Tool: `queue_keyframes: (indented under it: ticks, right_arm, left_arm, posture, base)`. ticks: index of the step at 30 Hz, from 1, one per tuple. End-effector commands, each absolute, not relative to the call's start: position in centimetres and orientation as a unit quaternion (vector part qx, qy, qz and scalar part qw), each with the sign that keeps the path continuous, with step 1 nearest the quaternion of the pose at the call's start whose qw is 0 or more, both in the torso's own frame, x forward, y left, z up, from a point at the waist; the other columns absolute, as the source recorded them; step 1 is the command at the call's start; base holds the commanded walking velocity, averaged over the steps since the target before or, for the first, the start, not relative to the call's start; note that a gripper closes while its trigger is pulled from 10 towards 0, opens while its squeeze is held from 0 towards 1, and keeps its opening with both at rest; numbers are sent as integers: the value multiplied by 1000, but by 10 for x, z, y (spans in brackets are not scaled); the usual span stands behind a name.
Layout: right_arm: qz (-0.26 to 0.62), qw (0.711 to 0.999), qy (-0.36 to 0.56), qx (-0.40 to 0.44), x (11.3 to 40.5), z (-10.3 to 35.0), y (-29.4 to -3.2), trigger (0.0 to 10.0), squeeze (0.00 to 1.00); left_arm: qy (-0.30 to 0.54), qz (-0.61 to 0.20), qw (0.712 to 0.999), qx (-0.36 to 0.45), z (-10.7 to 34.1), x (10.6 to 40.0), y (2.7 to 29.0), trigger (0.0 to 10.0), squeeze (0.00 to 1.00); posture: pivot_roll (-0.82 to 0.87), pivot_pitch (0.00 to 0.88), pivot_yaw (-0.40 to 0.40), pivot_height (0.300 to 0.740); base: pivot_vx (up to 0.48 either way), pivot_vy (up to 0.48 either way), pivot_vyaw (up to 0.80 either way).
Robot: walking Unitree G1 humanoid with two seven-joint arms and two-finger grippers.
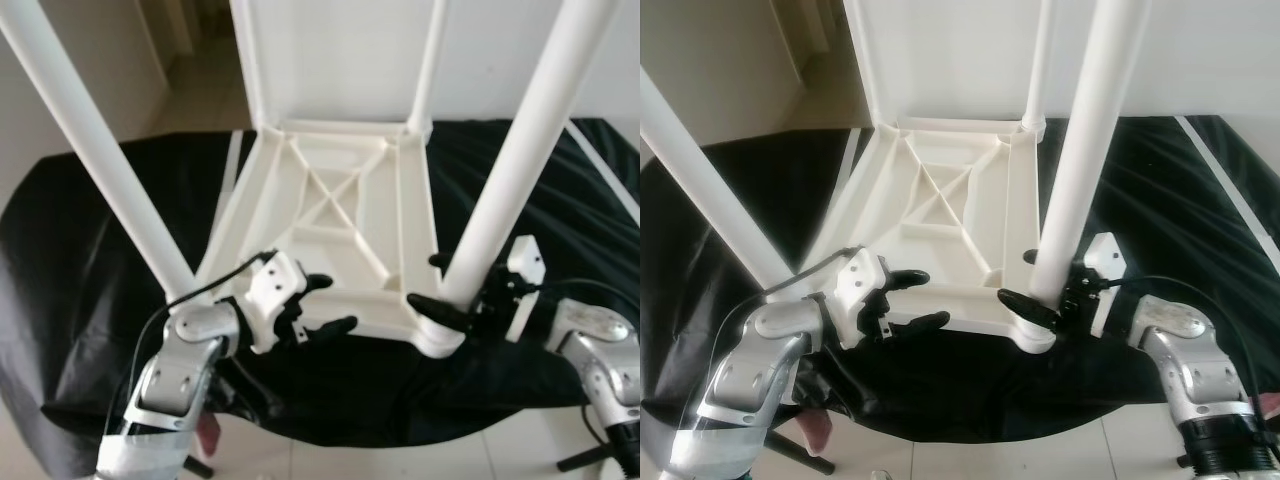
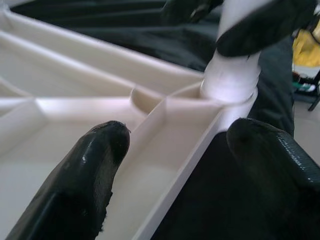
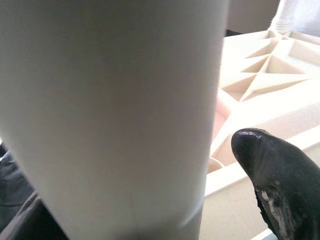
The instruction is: Building children table
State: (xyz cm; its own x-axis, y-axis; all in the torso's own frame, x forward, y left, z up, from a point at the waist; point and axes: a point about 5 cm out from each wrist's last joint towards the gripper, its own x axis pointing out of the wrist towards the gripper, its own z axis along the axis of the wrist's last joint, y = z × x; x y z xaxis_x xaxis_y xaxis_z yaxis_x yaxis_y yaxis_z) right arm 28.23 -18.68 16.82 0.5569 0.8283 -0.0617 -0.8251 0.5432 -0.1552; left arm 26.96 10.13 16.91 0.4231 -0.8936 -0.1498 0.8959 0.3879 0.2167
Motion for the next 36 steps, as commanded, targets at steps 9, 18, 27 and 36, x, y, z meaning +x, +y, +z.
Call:
queue_keyframes:
  ticks: [9,18,27,36]
  right_arm:
    - [468,878,2,-97,288,164,-183,10000,0]
    - [447,887,35,-105,277,160,-213,10000,0]
    - [364,924,30,-110,278,160,-249,10000,0]
    - [325,940,28,-97,260,151,-256,10000,0]
  left_arm:
    - [4,-496,859,125,166,265,101,10000,0]
    - [9,-493,862,116,163,255,92,10000,0]
    - [-11,-520,846,114,166,263,73,10000,0]
    - [-35,-549,826,122,172,262,64,10000,0]
  posture:
    - [17,123,-66,740]
    - [26,190,-69,740]
    - [-12,149,-25,740]
    - [-33,89,34,740]
  base:
    - [0,0,0]
    - [0,0,0]
    - [0,0,0]
    - [0,0,0]
